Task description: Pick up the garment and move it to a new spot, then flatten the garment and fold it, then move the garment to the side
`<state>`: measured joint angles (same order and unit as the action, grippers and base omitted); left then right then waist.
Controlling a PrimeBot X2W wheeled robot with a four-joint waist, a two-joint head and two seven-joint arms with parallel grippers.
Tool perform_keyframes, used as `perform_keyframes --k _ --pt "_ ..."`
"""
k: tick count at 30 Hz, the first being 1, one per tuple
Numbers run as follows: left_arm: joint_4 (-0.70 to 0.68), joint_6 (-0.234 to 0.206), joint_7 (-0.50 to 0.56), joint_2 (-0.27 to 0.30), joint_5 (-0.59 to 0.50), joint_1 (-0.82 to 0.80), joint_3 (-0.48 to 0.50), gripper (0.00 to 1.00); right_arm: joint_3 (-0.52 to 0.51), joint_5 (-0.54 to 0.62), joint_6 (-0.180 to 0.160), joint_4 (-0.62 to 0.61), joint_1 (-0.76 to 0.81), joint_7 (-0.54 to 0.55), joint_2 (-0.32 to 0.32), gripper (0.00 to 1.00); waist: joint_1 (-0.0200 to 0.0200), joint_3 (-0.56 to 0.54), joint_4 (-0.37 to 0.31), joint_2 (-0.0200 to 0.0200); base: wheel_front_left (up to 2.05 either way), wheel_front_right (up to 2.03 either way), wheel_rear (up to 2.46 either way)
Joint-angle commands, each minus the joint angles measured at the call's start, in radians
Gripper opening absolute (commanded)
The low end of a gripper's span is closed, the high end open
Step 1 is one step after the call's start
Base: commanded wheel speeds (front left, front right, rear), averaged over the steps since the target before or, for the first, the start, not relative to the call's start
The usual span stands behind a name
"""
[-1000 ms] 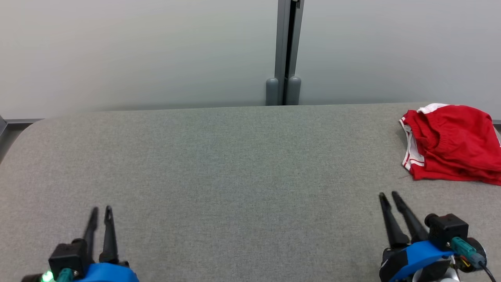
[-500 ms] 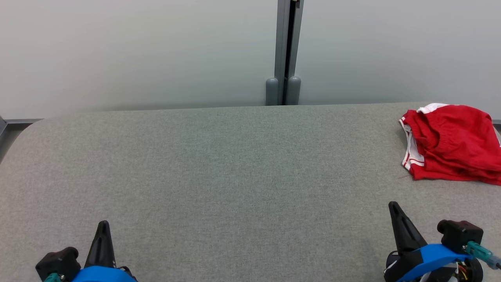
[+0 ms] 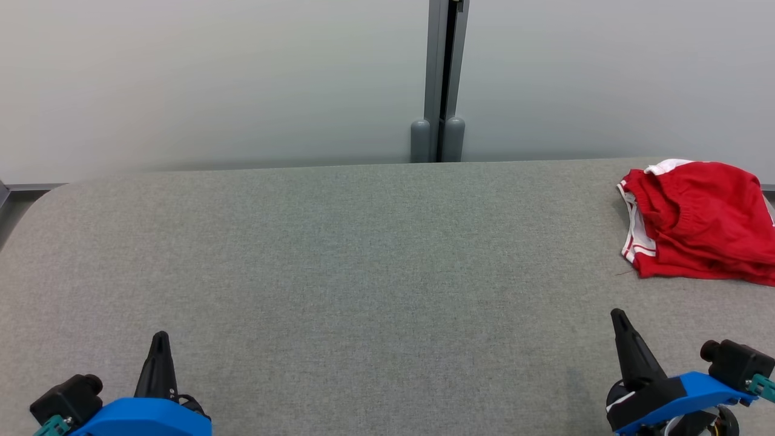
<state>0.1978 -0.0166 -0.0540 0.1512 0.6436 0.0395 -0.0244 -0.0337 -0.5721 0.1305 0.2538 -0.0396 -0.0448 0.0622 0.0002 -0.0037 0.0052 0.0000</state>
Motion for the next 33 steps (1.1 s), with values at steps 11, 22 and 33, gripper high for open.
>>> perform_keyframes --k 11,22,33 --pt "-0.001 0.03 0.029 -0.013 0.175 -0.051 0.031 0.0 -0.017 -0.191 0.0 -0.015 -0.037 0.029 -0.003 0.0 -0.0001 0.001 -0.001 0.0 0.0 0.0 0.0" --pt "0.007 0.05 0.053 -0.029 0.312 -0.07 0.05 0.0 -0.028 -0.338 0.0 -0.015 -0.045 0.052 -0.005 0.0 -0.0001 0.002 -0.001 0.0 0.0 0.0 0.0" --pt "0.014 0.07 0.075 -0.042 0.436 -0.085 0.068 0.0 -0.039 -0.47 0.0 -0.015 -0.051 0.072 -0.006 0.0 -0.0001 0.002 -0.002 0.0 0.0 0.0 0.0"
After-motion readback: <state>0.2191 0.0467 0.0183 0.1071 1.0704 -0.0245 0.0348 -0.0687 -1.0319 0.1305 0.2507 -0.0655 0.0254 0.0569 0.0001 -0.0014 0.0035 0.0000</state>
